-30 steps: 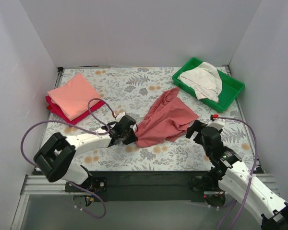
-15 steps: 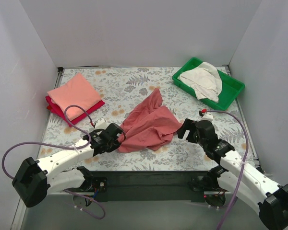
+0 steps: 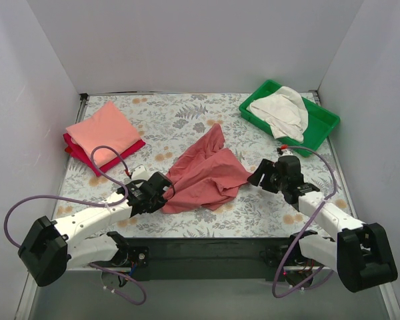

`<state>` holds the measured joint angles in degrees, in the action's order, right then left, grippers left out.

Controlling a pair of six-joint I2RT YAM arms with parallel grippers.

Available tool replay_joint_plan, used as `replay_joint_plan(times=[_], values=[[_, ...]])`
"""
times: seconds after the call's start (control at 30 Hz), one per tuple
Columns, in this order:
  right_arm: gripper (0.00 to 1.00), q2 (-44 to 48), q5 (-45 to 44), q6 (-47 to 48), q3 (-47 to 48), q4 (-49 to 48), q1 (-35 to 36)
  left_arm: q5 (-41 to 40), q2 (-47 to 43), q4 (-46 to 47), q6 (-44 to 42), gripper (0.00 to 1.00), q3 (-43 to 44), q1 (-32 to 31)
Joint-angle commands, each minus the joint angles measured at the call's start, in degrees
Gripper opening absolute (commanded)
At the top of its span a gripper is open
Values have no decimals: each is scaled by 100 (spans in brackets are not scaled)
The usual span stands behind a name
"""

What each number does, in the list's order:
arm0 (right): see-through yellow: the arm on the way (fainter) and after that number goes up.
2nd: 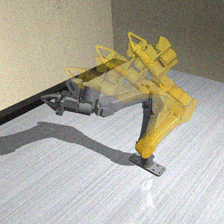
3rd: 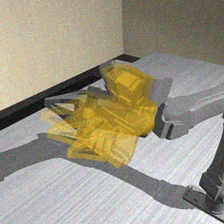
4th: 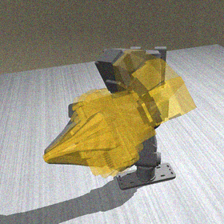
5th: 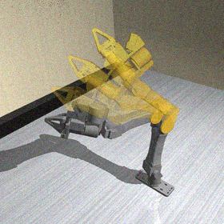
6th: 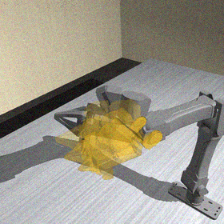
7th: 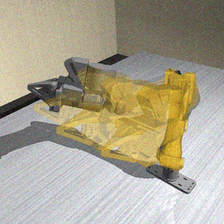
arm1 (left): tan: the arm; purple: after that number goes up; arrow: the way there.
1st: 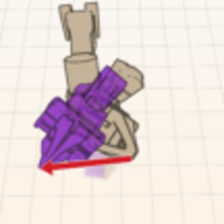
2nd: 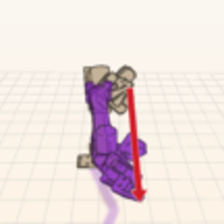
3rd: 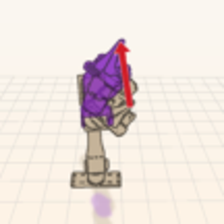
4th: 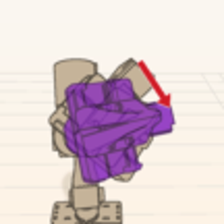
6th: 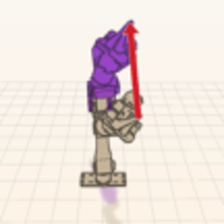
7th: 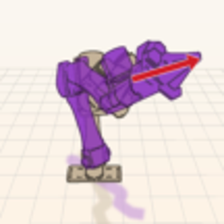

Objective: Fold and stack the t-shirts
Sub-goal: Flatten the tshirt out

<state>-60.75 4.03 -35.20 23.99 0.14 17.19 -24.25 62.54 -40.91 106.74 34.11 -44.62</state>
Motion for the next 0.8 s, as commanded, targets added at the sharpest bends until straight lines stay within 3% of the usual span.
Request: replay_joint_plan(times=[0.0,0.17,0.27,0.5,0.77], values=[[66,-252,1046,93,238,-752,-93,-185,12,12,-4,0,61,24],[63,-569,1266,22,300,-875,-102,-194,65,74,-30,0,61,24],[54,-631,1319,-83,247,-1051,-102,-133,126,170,-57,0,43,24],[2,-517,959,-14,255,-1130,-102,-176,144,171,-57,0,87,24],[1,54,959,610,747,-1130,-102,-466,-128,92,-188,0,649,24]])
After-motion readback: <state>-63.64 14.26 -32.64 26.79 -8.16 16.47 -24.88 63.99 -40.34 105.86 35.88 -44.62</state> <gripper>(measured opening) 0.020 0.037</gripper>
